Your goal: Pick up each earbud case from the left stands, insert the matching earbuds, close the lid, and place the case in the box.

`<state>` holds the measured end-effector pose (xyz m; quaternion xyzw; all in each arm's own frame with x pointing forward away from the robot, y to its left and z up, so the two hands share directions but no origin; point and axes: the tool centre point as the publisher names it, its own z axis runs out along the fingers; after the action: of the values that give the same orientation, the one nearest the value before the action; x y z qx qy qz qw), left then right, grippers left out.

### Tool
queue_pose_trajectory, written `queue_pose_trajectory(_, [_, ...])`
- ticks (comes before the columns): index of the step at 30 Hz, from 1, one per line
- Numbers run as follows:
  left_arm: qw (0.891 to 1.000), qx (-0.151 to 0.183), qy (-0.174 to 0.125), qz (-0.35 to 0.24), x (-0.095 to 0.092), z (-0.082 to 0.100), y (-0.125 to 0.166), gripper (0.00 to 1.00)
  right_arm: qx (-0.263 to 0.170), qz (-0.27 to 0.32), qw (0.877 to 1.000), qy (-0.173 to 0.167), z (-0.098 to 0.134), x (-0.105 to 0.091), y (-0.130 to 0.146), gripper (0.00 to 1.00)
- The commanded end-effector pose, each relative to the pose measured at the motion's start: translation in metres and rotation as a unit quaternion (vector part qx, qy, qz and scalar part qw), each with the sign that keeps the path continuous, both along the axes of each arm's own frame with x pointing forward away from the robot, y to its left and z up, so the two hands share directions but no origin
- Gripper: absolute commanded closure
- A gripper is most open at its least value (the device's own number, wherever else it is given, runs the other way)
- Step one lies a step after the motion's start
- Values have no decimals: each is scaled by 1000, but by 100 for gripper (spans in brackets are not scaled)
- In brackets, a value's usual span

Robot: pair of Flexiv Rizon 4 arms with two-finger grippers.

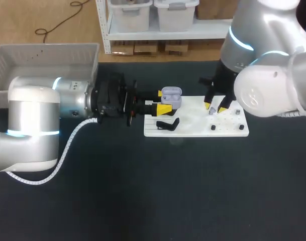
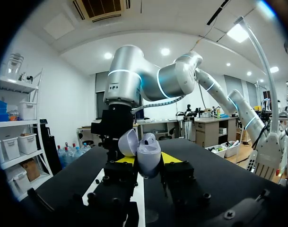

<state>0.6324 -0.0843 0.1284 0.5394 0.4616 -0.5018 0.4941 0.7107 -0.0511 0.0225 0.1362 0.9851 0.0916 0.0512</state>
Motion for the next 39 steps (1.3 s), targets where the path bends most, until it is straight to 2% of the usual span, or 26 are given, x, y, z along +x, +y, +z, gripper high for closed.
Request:
queue_pose_trajectory(1, [1000, 0, -1, 2, -1, 0, 0, 100, 0, 0, 1000, -2, -1, -2, -2, 68])
queue_pose_trajectory(34, [1000, 0, -1, 2, -1, 0, 0, 100, -2, -1, 1000, 8, -9, 1, 1, 75])
queue_pose_trajectory(38, [1000, 0, -1, 2, -1, 0, 0, 100, -3, -3, 1000, 10, -10, 2, 0, 76])
queue_pose_trajectory(39, [1000, 0, -1, 2, -1, 0, 0, 100, -3, -3, 1000, 11, -10, 2, 0, 80])
